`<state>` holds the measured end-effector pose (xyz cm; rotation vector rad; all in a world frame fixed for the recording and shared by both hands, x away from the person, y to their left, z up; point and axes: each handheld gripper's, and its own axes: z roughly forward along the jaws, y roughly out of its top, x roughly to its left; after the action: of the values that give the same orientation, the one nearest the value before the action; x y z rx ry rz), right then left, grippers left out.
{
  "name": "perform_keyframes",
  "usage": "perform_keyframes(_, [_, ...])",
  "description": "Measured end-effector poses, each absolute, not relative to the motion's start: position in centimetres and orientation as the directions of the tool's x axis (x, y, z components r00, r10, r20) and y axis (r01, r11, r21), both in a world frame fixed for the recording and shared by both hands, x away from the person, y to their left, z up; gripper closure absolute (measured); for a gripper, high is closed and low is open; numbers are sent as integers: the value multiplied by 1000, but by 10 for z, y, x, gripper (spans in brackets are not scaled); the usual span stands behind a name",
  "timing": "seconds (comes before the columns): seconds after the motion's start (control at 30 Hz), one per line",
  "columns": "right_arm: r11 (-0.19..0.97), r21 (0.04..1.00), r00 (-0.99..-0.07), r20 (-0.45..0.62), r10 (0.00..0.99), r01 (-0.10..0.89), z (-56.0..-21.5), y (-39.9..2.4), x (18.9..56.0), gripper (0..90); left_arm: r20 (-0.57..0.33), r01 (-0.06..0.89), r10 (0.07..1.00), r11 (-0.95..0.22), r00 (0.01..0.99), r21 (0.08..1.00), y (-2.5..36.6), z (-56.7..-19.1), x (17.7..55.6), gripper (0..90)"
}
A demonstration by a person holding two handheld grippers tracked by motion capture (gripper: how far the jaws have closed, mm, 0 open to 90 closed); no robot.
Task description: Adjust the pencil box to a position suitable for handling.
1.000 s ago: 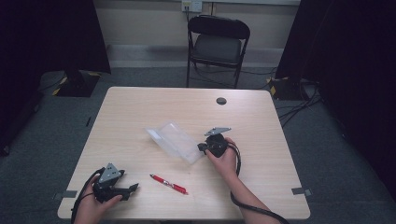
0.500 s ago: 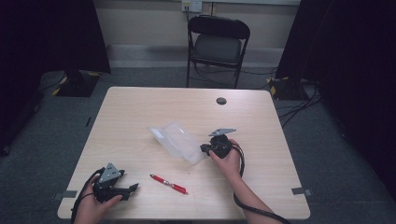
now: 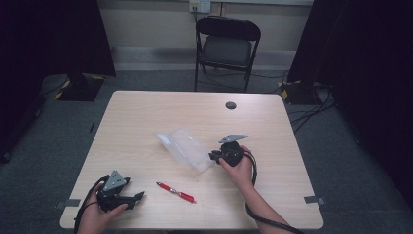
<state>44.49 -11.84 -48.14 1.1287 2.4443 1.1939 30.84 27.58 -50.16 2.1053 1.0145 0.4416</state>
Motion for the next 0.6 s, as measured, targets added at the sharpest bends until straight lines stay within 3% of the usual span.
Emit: perform_keyframes(0.6, [395,760,-723,140,676,516,-470,-139,423,580,-12,524,781,-408,625,748,276,-502,308,214])
